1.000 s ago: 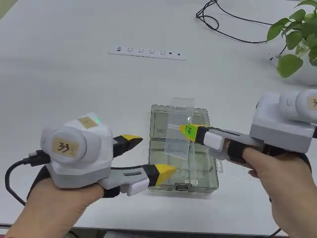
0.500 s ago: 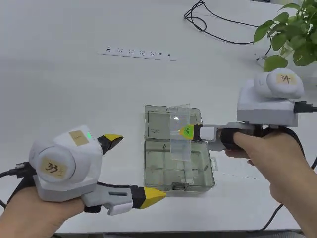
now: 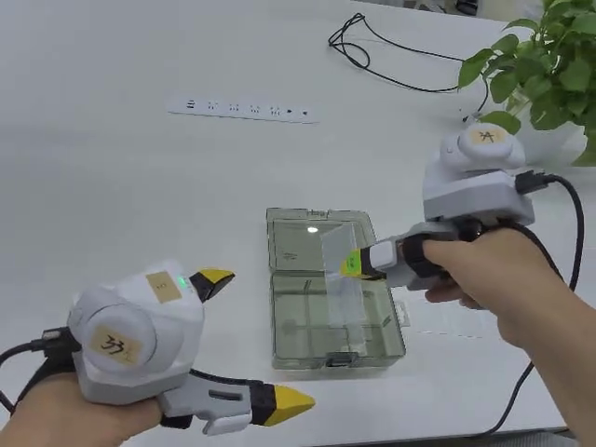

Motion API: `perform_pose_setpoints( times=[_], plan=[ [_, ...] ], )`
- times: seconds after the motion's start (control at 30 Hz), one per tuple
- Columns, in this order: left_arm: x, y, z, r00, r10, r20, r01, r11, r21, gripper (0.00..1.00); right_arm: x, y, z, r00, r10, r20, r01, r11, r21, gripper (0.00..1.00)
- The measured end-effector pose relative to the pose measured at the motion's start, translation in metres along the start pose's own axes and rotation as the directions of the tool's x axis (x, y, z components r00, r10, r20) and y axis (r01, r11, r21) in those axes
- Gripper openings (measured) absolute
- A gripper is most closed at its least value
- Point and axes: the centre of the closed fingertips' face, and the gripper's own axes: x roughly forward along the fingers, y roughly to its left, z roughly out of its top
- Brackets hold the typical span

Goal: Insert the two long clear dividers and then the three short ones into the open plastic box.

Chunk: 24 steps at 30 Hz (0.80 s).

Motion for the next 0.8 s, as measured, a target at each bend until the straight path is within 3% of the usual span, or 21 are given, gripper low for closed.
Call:
perform_pose_setpoints(
  times=[0.33,0.8],
  plan=[
    [0.0,0.004,-0.002,0.9997,-0.023,0.012,0.023,1.0,-0.005,1.0,0.025,-0.01,-0.018,0.9967,-0.032,-0.075,0.035,0.999,0.04,0.06],
    [0.003,0.005,-0.006,0.9992,-0.032,0.023,0.033,0.998,-0.048,0.99,0.04,-0.022,-0.019,0.9922,-0.07,-0.103,0.075,0.996,0.052,0.06]
  ],
)
